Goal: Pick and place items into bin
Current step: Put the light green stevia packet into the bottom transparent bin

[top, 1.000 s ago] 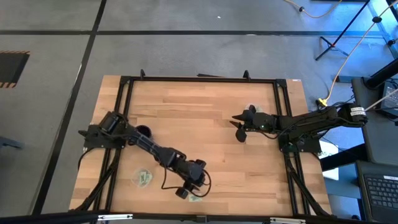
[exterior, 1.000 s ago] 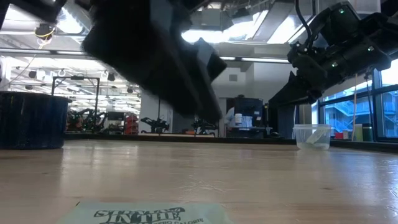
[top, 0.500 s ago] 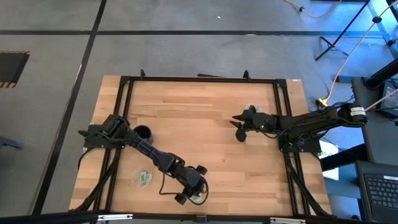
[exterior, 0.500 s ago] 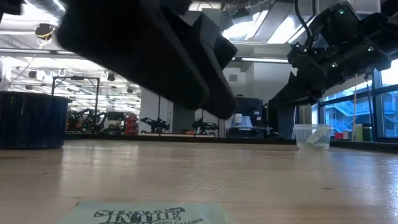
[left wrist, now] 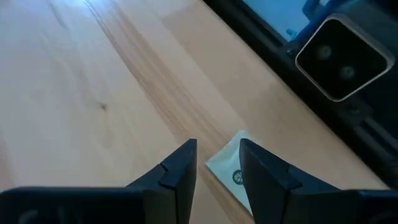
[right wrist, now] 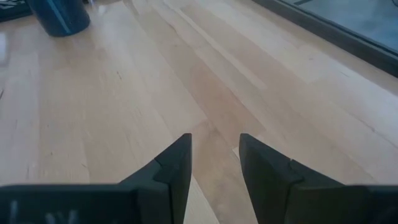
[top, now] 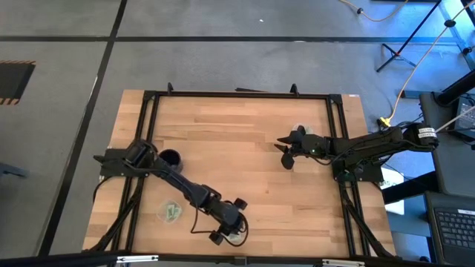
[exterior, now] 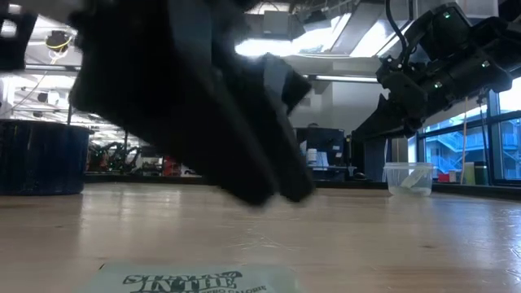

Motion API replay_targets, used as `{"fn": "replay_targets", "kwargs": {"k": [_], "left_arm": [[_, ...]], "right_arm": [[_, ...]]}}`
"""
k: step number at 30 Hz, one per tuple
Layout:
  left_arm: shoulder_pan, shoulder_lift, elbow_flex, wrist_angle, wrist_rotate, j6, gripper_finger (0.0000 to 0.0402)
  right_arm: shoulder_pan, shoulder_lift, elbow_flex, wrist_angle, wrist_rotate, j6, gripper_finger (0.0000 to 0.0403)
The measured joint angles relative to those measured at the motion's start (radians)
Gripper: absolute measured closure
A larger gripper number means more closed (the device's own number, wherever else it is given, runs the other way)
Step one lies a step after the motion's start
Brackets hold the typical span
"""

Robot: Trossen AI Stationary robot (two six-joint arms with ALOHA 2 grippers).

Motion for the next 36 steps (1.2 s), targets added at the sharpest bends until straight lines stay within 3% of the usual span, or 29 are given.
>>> {"fn": "replay_targets", "kwargs": {"k": [4,9,25,36], "left_arm": [[0.001,0.046,0.0,0.043,0.06,-0.033,0.0286],[0.004,0.069,0.004,0.029,0.063,-0.077,0.0287],[-0.003,0.069,0.007,-0.097,-0.029,-0.004,0.0303],[-0.004,0.068,0.007,-0.102,-0.038,-0.001,0.0327]], "right_arm": [[0.0,0.0,0.0,-0.005,0.0,0.0,0.0265],[0.0,0.0,0.0,-0.011,0.0,0.0,0.0265],[0.0,0.0,0.0,-0.013,0.0,0.008,0.0265],[0.0,0.0,0.0,-0.02,0.0,0.023,0.0265]]}}
